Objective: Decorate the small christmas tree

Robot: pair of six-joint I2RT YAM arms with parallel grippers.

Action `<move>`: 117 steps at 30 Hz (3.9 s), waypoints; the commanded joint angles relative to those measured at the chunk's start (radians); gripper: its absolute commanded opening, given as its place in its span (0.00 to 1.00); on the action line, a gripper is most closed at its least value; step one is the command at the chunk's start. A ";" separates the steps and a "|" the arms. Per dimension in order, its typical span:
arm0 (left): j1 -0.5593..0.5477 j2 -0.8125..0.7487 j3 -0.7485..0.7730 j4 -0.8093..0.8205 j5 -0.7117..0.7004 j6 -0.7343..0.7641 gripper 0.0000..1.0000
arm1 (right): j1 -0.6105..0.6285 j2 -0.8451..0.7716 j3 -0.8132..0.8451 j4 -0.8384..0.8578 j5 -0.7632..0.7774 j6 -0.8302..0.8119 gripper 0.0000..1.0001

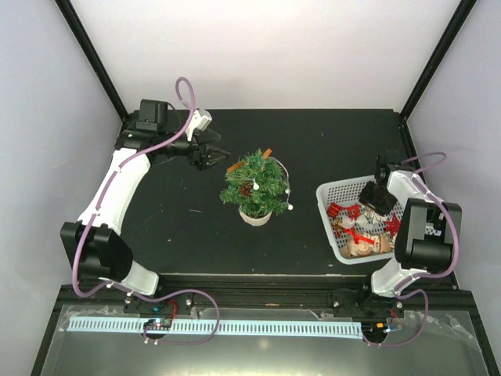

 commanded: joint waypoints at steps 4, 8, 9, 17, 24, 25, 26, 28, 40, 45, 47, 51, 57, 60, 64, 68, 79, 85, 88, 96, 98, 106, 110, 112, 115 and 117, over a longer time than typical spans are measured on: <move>-0.003 -0.039 -0.003 -0.049 0.024 0.046 0.99 | -0.023 0.025 -0.007 0.050 -0.007 -0.021 0.34; -0.004 -0.037 0.001 -0.061 0.026 0.063 0.99 | -0.023 0.030 -0.014 0.055 -0.016 -0.022 0.33; -0.004 -0.038 0.002 -0.060 0.026 0.066 0.99 | -0.024 0.029 -0.015 0.054 -0.016 -0.022 0.32; -0.003 -0.037 -0.005 -0.063 0.028 0.073 0.99 | -0.023 0.031 -0.028 0.057 -0.022 -0.033 0.30; -0.003 -0.035 -0.011 -0.065 0.030 0.076 0.99 | -0.022 0.021 -0.052 0.059 -0.025 -0.043 0.15; -0.003 -0.035 -0.010 -0.061 0.032 0.071 0.99 | -0.023 0.018 -0.052 0.055 -0.025 -0.043 0.13; -0.003 -0.034 -0.011 -0.058 0.033 0.065 0.99 | -0.023 0.014 -0.052 0.052 -0.022 -0.043 0.13; -0.004 -0.029 -0.008 -0.050 0.039 0.057 0.99 | -0.024 0.002 -0.052 0.045 -0.022 -0.045 0.11; -0.004 -0.010 0.000 -0.043 0.041 0.048 0.99 | -0.025 -0.139 -0.004 -0.067 -0.023 -0.036 0.05; -0.003 -0.009 0.001 -0.042 0.041 0.046 0.99 | -0.022 -0.207 -0.015 -0.102 -0.043 -0.016 0.02; -0.003 -0.010 0.002 -0.047 0.040 0.049 0.99 | -0.021 -0.243 -0.025 -0.114 -0.056 0.000 0.02; -0.003 -0.009 -0.002 -0.052 0.036 0.056 0.99 | -0.008 -0.310 -0.043 -0.144 -0.056 0.022 0.02; -0.005 0.001 -0.002 -0.046 0.047 0.046 0.99 | -0.002 -0.283 -0.049 -0.119 -0.068 0.034 0.22; -0.005 0.006 0.000 -0.045 0.050 0.043 0.99 | -0.003 -0.236 -0.042 -0.086 -0.079 0.050 0.33; -0.007 0.011 -0.002 -0.042 0.052 0.036 0.99 | -0.001 -0.153 -0.037 -0.045 -0.077 0.059 0.37; -0.008 0.007 -0.008 -0.043 0.047 0.038 0.99 | -0.003 -0.076 -0.006 -0.014 -0.062 0.055 0.37; -0.008 0.007 -0.020 -0.046 0.031 0.045 0.99 | -0.028 0.049 0.074 -0.002 -0.017 0.038 0.36; -0.008 0.011 -0.023 -0.045 0.026 0.048 0.99 | -0.064 0.071 0.070 0.011 -0.011 0.028 0.36; -0.008 0.020 -0.016 -0.046 0.026 0.047 0.99 | -0.071 0.083 0.070 0.015 -0.010 0.025 0.36; -0.009 0.031 -0.011 -0.050 0.026 0.050 0.99 | -0.083 0.102 0.057 0.035 -0.013 0.013 0.28; -0.008 0.034 -0.009 -0.049 0.027 0.049 0.99 | -0.083 0.107 0.056 0.039 -0.018 0.010 0.24; -0.011 0.041 0.009 -0.068 0.029 0.054 0.99 | -0.083 0.111 0.061 0.043 -0.030 -0.013 0.11; -0.014 0.042 0.019 -0.076 0.029 0.056 0.99 | -0.084 0.099 0.052 0.042 -0.031 -0.016 0.09; -0.018 0.042 0.020 -0.077 0.030 0.056 0.99 | -0.084 0.086 0.048 0.039 -0.029 -0.017 0.08; -0.024 0.042 0.022 -0.076 0.030 0.054 0.99 | -0.084 0.055 0.049 0.025 -0.033 -0.014 0.08; -0.027 0.044 0.024 -0.076 0.030 0.052 0.99 | -0.084 0.021 0.046 0.013 -0.038 -0.007 0.08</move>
